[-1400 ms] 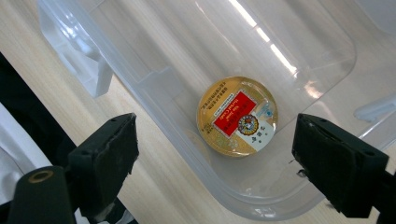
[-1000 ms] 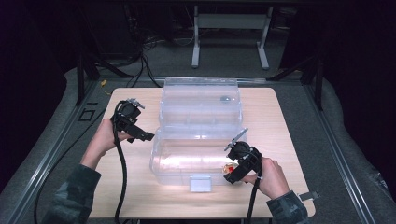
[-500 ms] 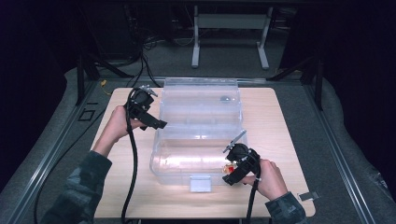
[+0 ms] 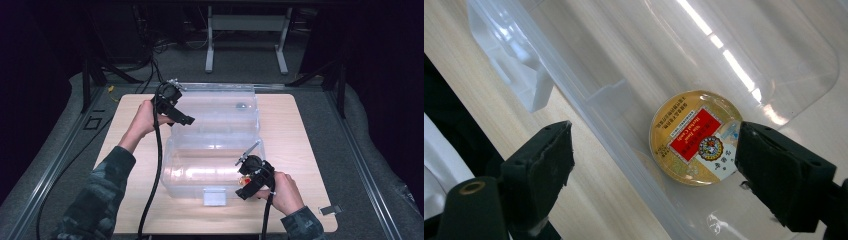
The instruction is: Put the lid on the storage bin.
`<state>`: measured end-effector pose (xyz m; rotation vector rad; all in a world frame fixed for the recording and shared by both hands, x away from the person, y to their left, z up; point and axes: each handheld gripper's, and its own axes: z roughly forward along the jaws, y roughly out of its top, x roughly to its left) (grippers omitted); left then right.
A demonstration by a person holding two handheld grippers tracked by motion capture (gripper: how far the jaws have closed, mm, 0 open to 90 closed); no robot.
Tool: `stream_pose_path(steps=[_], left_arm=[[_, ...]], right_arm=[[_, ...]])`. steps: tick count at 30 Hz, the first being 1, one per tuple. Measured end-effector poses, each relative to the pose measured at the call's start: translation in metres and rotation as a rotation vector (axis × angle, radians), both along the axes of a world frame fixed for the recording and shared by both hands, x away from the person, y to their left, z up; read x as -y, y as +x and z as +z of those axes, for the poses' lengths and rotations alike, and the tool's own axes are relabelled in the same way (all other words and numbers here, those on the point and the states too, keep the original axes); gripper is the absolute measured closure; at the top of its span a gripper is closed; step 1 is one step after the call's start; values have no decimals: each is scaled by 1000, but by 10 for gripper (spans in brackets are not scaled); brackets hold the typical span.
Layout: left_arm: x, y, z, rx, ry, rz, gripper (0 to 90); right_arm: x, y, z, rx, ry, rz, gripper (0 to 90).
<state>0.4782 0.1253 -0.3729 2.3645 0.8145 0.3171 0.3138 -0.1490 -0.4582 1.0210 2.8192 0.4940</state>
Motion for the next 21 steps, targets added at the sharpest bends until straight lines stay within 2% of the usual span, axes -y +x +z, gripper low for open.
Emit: stream_pose_path(steps=[5,7,8,13,17,20,21], left_arm=[[9,11,-7,-4,4,-22,77],[11,13,-9,-7,5,-37,147],[13,15,-11,-6,12,-37,152],[16,17,-17,-14,11,-51,273],[17,17,-20,-18,10,-65,372],[17,17,-24,-24,13,-51,447],[17,17,-24,-22,8,-48,466]], right_arm=[[-3,-1,-2,6,10,5,201],[-4,-1,-3,18,4,15,229],[-5,-1,-3,18,8,19,242],[-7,-1,-6,25,7,26,377],[-7,-1,-7,3,23,43,469],[-8,-3,-8,6,29,55,523],[-9,-4,-8,19,29,59,543]])
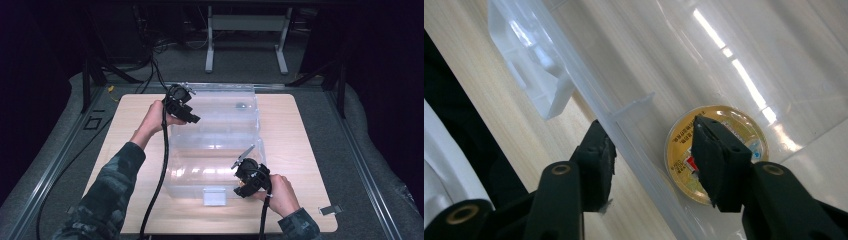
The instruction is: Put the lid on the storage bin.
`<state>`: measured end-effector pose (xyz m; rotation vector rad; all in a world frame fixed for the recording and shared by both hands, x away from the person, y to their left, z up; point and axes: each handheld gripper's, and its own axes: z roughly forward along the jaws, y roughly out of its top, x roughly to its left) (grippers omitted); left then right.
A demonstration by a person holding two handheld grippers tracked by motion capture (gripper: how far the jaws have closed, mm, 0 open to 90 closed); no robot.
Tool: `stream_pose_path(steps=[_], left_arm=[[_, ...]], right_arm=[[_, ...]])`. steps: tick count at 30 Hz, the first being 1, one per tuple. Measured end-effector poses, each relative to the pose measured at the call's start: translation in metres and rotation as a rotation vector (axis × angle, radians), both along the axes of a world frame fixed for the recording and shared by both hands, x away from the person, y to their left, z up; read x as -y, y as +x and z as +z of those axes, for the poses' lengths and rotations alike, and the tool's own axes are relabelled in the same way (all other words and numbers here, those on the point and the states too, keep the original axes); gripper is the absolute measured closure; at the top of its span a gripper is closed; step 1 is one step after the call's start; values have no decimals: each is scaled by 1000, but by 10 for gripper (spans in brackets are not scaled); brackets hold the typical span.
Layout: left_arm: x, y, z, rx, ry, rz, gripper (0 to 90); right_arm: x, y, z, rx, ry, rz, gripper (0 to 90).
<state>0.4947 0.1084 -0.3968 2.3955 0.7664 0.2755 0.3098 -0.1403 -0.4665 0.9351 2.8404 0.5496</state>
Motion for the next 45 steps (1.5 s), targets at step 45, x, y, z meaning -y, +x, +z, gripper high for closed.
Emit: stream_pose_path(steps=[45], left_arm=[[7,-14,11,-32,42,-77,789]], right_arm=[[-1,-9,-9,33,67,-41,661]])
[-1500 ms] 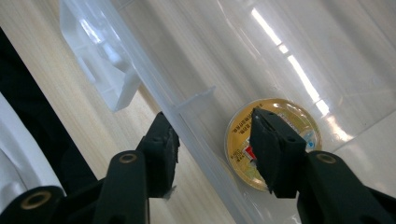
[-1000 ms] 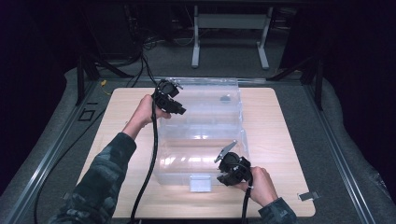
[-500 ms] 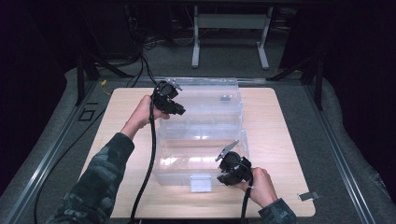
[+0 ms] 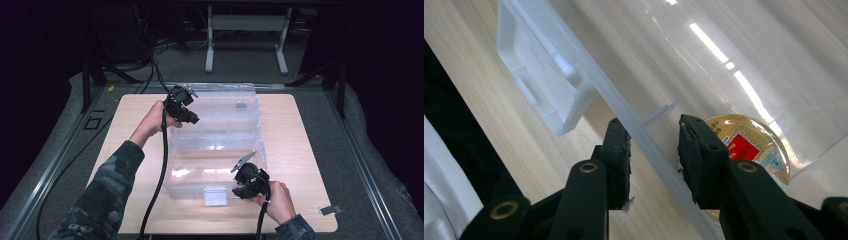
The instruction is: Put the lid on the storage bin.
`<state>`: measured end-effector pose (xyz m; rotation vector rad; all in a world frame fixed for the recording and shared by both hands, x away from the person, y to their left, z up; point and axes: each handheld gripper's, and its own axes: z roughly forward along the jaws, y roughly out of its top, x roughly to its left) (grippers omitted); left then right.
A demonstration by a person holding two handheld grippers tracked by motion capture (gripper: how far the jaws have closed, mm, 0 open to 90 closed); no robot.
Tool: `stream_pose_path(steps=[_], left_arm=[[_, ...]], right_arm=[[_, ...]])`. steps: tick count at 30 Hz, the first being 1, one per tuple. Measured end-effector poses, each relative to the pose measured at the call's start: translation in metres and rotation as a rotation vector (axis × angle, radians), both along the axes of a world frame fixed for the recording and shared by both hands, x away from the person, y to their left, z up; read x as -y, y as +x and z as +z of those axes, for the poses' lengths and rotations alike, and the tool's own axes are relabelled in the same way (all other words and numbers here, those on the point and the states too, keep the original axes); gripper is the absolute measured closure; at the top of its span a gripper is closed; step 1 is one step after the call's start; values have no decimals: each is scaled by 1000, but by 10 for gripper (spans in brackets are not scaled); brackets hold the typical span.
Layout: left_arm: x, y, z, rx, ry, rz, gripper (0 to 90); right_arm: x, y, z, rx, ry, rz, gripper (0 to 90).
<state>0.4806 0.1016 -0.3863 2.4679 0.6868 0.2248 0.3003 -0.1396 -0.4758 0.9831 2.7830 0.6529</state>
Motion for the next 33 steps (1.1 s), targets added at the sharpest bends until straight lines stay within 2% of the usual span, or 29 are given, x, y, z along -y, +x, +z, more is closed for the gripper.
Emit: stream_pose_path(steps=[5,13,16,17,20,21,33], left_arm=[[2,-4,3,19,19,-16,799],[3,-12,7,43,25,-34,806],[2,-15,9,48,25,-40,807],[2,-16,9,53,22,-41,808],[2,-19,11,61,28,-50,811],[1,-20,11,60,23,-47,812],[-1,-31,14,80,18,-54,817]], right_arm=[[0,-1,-1,1,12,-3,654],[-1,-1,-2,5,18,-9,648],[-1,-1,-2,4,19,-12,646],[-1,-1,-1,4,6,-15,645],[-1,-1,-2,8,16,-14,641],[-1,-1,-1,10,1,-15,641],[-2,-2,-2,20,1,-22,634]])
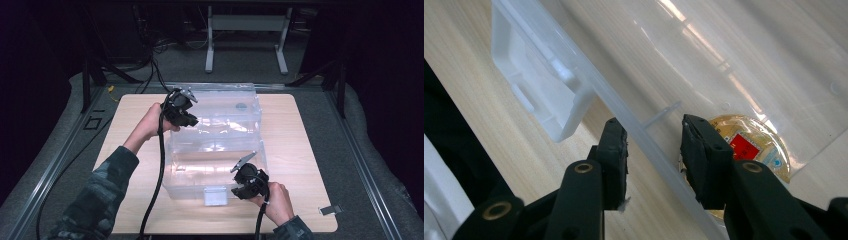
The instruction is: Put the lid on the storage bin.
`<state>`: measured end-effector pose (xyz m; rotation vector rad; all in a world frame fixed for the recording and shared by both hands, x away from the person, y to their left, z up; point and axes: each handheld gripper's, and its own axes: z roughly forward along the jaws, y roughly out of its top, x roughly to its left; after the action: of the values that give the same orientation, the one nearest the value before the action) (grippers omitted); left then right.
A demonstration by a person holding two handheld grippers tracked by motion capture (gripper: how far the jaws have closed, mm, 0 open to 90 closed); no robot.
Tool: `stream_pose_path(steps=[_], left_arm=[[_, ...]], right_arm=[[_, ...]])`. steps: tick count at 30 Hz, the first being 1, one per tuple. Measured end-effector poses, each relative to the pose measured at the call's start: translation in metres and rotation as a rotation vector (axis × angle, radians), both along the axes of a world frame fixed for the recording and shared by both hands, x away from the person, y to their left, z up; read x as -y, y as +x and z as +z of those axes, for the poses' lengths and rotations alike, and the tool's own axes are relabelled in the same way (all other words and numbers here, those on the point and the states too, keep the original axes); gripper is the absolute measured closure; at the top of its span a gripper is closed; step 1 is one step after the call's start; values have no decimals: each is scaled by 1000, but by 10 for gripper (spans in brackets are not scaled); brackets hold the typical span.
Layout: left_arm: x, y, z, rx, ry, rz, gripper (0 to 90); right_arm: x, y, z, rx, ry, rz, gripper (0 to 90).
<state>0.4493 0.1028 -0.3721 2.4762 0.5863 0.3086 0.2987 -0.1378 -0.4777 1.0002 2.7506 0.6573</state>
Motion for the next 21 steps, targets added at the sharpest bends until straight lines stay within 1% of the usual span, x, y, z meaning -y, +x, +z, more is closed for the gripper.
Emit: stream_pose_path(steps=[3,6,10,14,17,21], left_arm=[[0,-4,1,12,1,-5,819],[-1,-7,2,11,-5,-11,821],[0,-13,3,31,4,-17,824],[-1,-18,5,36,1,-27,826],[-1,-22,5,50,1,-26,827],[-2,-26,5,57,-4,-22,827]], right_arm=[[0,0,0,2,1,-1,631],[0,-1,0,4,-2,1,628],[0,-1,0,12,-2,-2,626],[-1,-2,-1,13,-1,-3,625],[-1,-2,-1,14,-2,-4,623],[-1,-2,-1,16,-4,-3,621]])
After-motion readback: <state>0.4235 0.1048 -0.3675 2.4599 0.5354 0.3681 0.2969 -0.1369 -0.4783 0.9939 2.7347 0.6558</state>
